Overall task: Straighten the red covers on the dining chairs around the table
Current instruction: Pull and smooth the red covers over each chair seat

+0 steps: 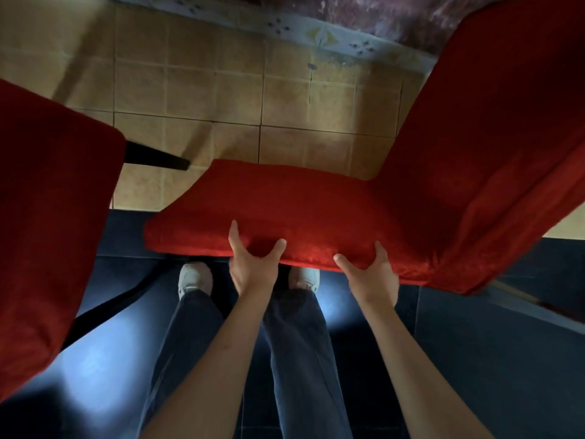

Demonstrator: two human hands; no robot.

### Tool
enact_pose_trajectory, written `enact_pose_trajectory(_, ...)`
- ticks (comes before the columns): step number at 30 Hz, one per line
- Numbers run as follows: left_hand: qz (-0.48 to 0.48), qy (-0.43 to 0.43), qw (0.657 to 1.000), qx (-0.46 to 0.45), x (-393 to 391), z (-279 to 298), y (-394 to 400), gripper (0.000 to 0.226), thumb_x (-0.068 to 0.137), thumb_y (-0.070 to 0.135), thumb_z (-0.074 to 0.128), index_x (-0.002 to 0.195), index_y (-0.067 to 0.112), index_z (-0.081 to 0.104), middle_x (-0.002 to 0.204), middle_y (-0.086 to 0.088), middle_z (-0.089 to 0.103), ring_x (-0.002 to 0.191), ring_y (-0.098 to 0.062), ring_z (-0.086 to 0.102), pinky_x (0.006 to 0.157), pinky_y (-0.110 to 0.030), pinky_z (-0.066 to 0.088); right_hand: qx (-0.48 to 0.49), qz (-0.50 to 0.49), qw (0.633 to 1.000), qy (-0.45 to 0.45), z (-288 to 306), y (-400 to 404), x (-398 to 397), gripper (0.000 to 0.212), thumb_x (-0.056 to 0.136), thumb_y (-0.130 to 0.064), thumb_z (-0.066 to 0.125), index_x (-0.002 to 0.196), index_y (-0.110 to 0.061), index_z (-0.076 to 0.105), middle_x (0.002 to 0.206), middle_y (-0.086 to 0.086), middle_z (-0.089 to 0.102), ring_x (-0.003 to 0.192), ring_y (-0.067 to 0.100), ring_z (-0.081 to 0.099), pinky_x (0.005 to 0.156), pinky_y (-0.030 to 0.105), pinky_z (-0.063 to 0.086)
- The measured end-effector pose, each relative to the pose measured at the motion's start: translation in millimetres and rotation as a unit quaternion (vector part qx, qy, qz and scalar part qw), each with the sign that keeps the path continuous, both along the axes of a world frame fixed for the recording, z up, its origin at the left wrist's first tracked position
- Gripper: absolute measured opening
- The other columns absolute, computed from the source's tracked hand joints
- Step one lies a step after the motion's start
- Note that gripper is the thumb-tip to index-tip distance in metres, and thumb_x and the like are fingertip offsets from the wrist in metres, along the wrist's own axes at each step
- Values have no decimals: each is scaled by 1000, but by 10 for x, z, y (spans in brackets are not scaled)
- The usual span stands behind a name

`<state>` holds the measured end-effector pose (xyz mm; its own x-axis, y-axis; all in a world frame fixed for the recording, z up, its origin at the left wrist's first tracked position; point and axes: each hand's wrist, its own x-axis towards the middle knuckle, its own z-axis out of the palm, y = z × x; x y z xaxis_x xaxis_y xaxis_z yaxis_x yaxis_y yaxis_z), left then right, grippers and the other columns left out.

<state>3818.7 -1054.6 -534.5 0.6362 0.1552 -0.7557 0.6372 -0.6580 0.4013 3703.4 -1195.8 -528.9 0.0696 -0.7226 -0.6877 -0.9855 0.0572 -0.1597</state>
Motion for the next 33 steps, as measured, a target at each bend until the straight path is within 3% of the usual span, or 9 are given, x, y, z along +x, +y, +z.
enact_pose_trajectory(4,-169,-136,964,154,33,82,52,75,68,55,78,135,35,52,121,-11,50,112,-29,44,93,-43,40,-83,190,975,78,50,-120,71,83,68,-73,67,132,-23,54,110,11,64,104,33,60,68,33,37)
enact_pose_trajectory(7,-310,-217,922,86,113,1,39,63,64,55,80,121,29,66,131,-9,49,124,-30,41,108,-47,26,-96,301,945,80,-15,-232,51,80,70,-76,61,131,-24,57,126,10,50,118,30,43,86,40,39)
enact_pose_trajectory(11,-445,-172,878,37,147,-162,-37,67,68,68,66,126,35,61,138,7,52,141,-21,27,115,-50,-5,-10,363,932,19,-140,-421,-45,85,73,-74,58,143,-29,43,147,4,39,139,24,28,114,44,20)
enact_pose_trajectory(14,-478,-221,848,63,225,-259,-24,72,63,82,51,111,32,69,117,11,64,124,-17,48,116,-49,6,12,413,910,23,-220,-546,-83,93,68,-81,54,146,-34,36,153,0,35,142,23,28,115,43,21)
enact_pose_trajectory(17,-514,-276,809,72,367,-362,11,76,55,87,43,88,25,74,92,7,71,96,-20,64,108,-46,31,-23,435,899,44,-277,-583,-71,98,63,-87,49,141,-29,44,144,-1,48,131,23,44,107,39,33)
enact_pose_trajectory(20,-533,-332,777,47,437,-469,72,74,55,85,46,72,18,71,70,3,65,70,-23,62,79,-36,47,-76,435,896,50,-324,-520,-95,98,59,-87,49,129,-20,56,122,1,61,113,25,56,95,36,41)
enact_pose_trajectory(23,-519,-380,766,13,440,-517,102,71,57,82,51,66,13,67,63,1,59,59,-23,57,57,-30,46,-124,427,895,29,-377,-484,-132,89,58,-84,58,112,-13,65,103,5,65,98,28,61,78,33,45)
enact_pose_trajectory(27,-520,-409,750,-9,455,-544,134,73,57,82,50,65,12,66,61,0,59,57,-22,56,51,-28,44,-177,403,898,-24,-419,-417,-179,79,54,-77,66,88,-6,69,81,8,63,79,31,61,59,28,34)
enact_pose_trajectory(33,-515,-436,738,-18,442,-591,195,71,58,81,53,63,12,64,59,0,56,54,-22,54,46,-29,43,-237,369,895,-78,-435,-309,-229,68,45,-61,87,60,-4,54,62,9,53,58,28,54,53,26,28)
